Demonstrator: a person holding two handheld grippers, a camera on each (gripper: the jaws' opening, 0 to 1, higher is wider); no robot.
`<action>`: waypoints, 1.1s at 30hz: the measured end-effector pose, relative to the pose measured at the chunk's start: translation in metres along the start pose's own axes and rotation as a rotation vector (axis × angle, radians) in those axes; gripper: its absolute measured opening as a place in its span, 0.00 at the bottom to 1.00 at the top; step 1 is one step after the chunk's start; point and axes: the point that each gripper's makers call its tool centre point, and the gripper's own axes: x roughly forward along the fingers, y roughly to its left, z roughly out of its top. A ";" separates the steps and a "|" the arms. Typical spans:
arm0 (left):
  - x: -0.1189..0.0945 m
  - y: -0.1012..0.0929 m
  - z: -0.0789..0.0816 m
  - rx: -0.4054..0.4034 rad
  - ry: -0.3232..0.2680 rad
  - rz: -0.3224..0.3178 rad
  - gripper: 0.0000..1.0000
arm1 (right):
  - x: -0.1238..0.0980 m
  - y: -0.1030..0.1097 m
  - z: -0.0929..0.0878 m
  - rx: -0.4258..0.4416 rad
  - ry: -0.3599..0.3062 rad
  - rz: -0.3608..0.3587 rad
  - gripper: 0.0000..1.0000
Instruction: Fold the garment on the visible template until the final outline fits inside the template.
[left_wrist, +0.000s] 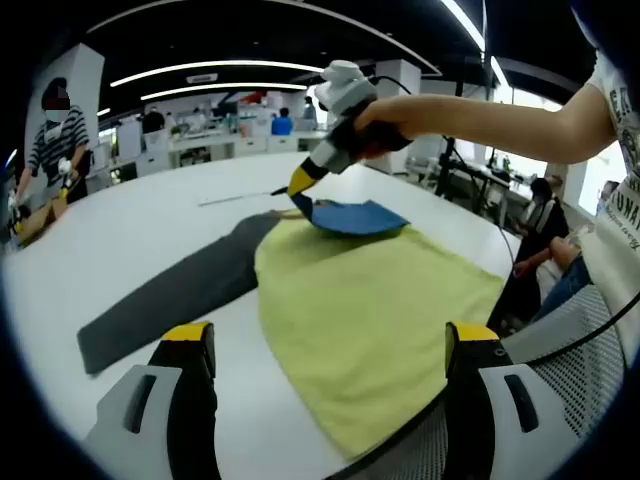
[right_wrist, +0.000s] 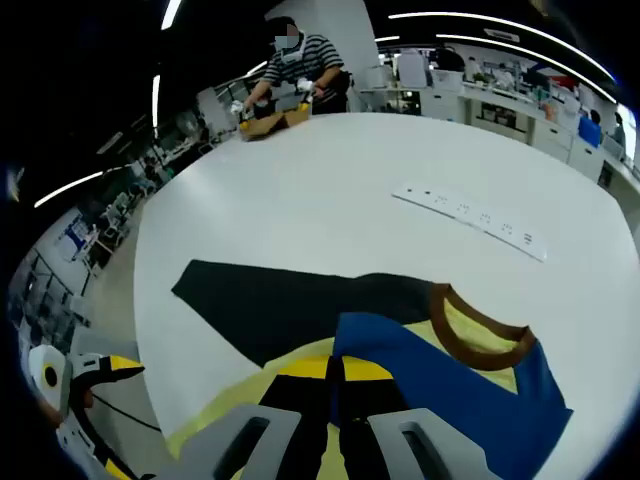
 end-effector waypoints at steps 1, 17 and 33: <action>0.000 0.000 0.000 -0.002 -0.001 0.000 0.92 | 0.002 0.001 0.000 0.000 0.004 0.000 0.00; -0.002 -0.002 0.000 -0.008 -0.009 0.000 0.93 | 0.029 0.028 -0.013 -0.046 0.043 0.038 0.00; -0.005 -0.001 0.001 -0.002 -0.007 0.002 0.95 | 0.035 0.036 -0.018 0.004 0.022 0.094 0.18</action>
